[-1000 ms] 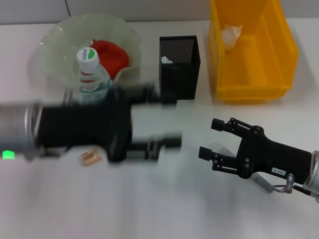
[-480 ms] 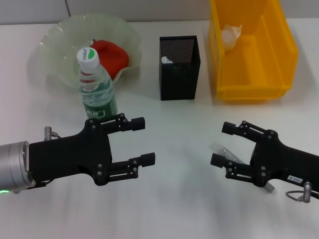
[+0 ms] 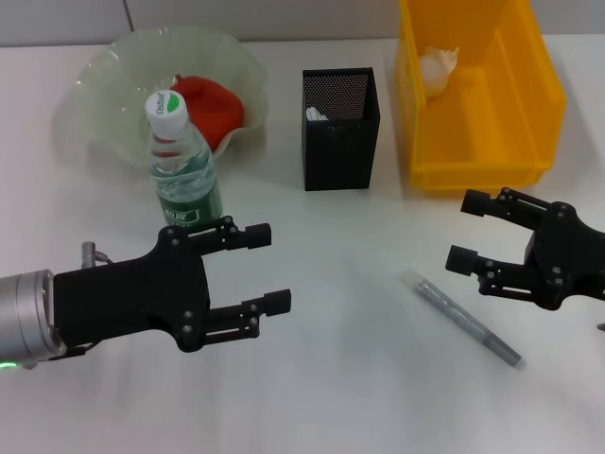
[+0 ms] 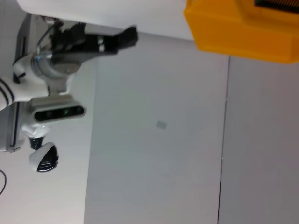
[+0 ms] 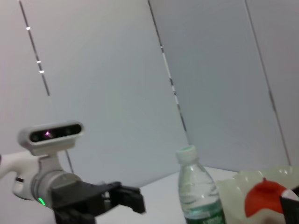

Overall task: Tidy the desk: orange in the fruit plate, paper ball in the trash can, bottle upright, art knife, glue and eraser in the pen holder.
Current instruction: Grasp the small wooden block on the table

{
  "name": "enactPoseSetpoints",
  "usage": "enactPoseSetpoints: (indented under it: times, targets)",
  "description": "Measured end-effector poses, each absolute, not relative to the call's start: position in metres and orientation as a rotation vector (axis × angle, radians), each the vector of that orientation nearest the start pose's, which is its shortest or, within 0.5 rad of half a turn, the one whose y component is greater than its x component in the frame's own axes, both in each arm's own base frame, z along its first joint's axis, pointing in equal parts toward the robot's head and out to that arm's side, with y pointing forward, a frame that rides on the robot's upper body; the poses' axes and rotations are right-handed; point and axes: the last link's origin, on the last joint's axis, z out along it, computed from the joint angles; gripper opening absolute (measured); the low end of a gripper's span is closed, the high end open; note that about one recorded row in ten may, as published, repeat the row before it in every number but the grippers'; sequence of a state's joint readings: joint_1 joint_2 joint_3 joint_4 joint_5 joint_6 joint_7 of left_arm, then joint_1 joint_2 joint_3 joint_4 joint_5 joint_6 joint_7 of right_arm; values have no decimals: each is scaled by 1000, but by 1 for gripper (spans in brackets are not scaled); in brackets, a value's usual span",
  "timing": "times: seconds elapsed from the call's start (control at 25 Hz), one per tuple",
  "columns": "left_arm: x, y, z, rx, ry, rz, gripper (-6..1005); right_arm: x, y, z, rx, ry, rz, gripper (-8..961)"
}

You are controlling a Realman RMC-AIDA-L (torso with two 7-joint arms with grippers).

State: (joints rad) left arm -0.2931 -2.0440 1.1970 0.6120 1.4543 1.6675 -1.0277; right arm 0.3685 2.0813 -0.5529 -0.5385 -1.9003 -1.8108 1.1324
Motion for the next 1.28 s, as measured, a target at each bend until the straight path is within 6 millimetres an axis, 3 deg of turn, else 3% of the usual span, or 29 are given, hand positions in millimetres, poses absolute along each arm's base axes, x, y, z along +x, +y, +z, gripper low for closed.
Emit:
enactPoseSetpoints:
  times: [0.2, 0.32, 0.4, 0.44, 0.48, 0.56, 0.72, 1.0, 1.12, 1.28]
  targets:
    - [-269, 258, -18, -2760, -295, -965, 718, 287, 261, 8, -2617, 520, 1069, 832]
    - [-284, 260, -1, -2747, -353, -816, 717, 287, 259, 6, -2619, 521, 1069, 832]
    - [-284, 260, -1, -2747, -353, -816, 717, 289, 258, 4, -2615, 535, 1069, 832]
    - [-286, 261, 6, -2750, -376, -766, 717, 289, 257, 3, -2613, 541, 1071, 832]
    - [-288, 264, 24, -2777, -478, -559, 716, 290, 256, 2, -2612, 544, 1073, 832]
    - [-287, 267, 31, -2793, -534, -407, 716, 291, 254, 0, -2607, 543, 1077, 832]
    - [-273, 274, 36, -2817, -636, -129, 714, 292, 254, -4, -2596, 547, 1077, 832]
    - [-228, 285, 8, -2835, -580, 258, 713, 293, 257, -10, -2587, 569, 1057, 833]
    - [-208, 289, -4, -2842, -522, 341, 714, 294, 257, -11, -2585, 574, 1053, 833]
    - [-196, 300, -10, -2825, -486, 406, 714, 294, 257, -12, -2581, 584, 1056, 833]
